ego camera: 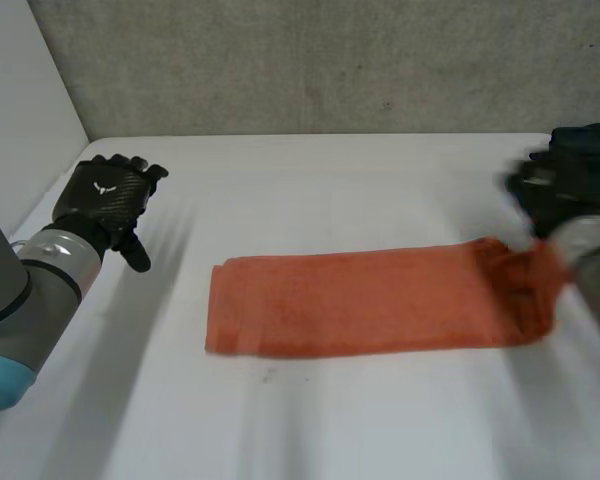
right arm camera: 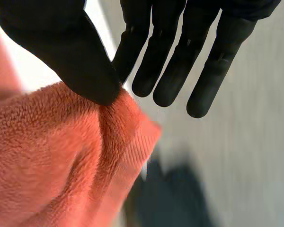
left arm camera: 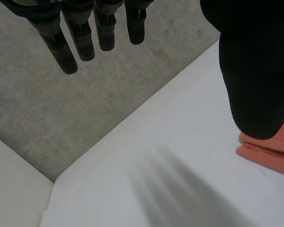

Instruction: Fold the laundry.

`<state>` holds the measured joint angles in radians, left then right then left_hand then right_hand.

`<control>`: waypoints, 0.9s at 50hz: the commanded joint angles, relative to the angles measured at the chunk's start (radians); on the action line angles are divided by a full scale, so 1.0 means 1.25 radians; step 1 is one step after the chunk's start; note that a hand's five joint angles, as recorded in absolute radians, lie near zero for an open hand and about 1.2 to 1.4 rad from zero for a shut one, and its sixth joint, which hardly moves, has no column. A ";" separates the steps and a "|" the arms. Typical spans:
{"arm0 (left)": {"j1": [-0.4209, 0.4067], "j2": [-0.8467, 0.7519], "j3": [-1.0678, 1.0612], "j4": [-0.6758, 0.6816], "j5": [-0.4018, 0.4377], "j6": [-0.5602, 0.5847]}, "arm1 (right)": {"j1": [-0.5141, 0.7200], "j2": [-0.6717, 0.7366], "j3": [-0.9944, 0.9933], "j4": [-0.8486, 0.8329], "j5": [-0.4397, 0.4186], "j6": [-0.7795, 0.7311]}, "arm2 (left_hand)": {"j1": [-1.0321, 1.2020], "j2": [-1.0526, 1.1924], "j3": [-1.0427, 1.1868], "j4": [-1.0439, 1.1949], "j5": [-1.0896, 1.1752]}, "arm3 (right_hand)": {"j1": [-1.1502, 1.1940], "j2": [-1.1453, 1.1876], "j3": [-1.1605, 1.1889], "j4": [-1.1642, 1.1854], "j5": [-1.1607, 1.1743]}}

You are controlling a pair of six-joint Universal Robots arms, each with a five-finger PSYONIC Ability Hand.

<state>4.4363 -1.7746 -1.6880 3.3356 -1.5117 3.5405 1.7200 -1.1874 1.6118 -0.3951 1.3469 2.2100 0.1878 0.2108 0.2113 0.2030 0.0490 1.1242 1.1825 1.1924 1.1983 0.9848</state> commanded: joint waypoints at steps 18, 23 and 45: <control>-0.042 0.018 -0.012 0.019 -0.001 -0.001 | 0.498 0.144 -0.092 0.009 0.037 0.073 | -0.011 -0.029 -0.029 -0.023 -0.039 | -0.760 -0.806 -0.814 -0.819 -0.788; -0.061 0.018 0.000 0.037 -0.001 -0.001 | 0.384 0.048 -0.026 0.035 0.060 0.276 | -0.011 -0.029 -0.029 -0.023 -0.039 | -0.760 -0.806 -0.814 -0.819 -0.788; -0.104 0.000 0.002 0.040 -0.003 -0.001 | 0.173 -0.045 0.105 -0.108 0.205 0.231 | -0.011 -0.029 -0.029 -0.023 -0.039 | 0.218 0.171 0.163 0.158 0.190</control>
<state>4.3075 -1.7874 -1.6874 3.3850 -1.5136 3.5389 1.9048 -1.0901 1.7289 -0.3076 1.5215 2.5562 0.1878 0.2108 0.2113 0.2030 0.0490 0.9489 1.1190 1.1781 1.1814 0.9525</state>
